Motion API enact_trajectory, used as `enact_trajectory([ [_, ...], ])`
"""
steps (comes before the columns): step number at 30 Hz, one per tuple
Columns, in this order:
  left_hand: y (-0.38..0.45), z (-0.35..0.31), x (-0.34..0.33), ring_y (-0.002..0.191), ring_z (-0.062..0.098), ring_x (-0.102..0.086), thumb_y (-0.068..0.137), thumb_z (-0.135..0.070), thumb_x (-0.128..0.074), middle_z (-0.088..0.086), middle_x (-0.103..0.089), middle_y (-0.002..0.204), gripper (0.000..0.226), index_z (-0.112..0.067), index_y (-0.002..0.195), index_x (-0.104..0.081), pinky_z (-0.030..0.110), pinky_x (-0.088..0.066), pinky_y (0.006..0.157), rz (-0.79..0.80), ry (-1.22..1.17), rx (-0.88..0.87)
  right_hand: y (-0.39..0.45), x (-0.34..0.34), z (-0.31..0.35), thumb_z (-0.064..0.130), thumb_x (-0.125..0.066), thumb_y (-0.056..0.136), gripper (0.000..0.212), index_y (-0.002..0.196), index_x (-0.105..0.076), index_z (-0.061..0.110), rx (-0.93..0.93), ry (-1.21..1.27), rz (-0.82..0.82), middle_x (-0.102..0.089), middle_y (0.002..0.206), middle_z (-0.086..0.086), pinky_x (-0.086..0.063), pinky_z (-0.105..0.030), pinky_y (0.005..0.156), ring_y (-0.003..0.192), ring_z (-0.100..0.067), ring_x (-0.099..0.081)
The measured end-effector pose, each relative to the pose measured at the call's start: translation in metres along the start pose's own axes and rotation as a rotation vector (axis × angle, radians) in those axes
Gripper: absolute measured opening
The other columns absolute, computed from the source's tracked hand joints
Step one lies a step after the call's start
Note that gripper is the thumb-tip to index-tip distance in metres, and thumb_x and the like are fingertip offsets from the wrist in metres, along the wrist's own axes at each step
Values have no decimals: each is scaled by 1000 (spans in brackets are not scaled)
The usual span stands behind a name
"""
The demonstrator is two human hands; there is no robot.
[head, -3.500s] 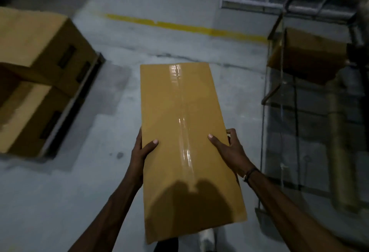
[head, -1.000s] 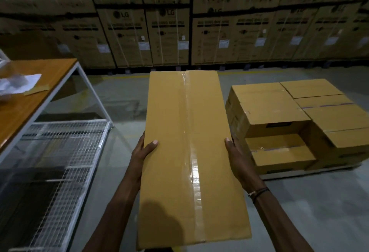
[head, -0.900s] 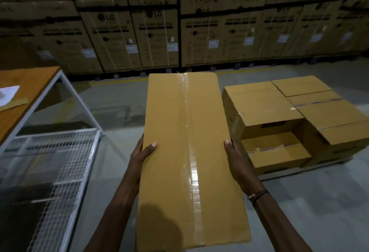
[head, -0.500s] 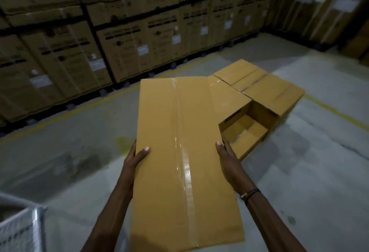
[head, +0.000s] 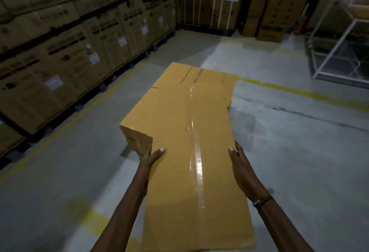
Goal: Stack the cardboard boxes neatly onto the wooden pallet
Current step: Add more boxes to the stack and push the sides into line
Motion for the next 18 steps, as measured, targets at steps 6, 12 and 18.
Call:
enact_trajectory([
  [6,121,-12,-28,124,29,-67,82,-50,-81,0,-63,144,83,-39,155,-44,58,-53,104,121,108,30,79,18,-1,86,-46,88,86,161,-27,47,-48,18,-126,-38,165,14,-34,-53,124,149,-14,-40],
  [12,210,-24,-62,119,22,-70,84,-54,-81,0,-59,149,92,-37,162,-34,50,-58,100,209,235,65,140,33,0,69,-49,96,76,163,-28,40,-91,44,-233,-40,164,10,-34,-51,124,149,-16,-41],
  [18,281,-26,-85,126,14,-65,90,-57,-73,-6,-55,153,84,-41,161,-33,42,-56,103,299,361,73,190,43,-8,71,-47,98,76,164,-25,40,-121,39,-303,-35,167,10,-32,-51,124,152,-18,-37],
])
Point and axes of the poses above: each hand's wrist, its own y-axis towards the middle knuckle, its own x-axis out of the back of the hand, z = x × y, the point moved 4 cm from there along y, towards the middle knuckle
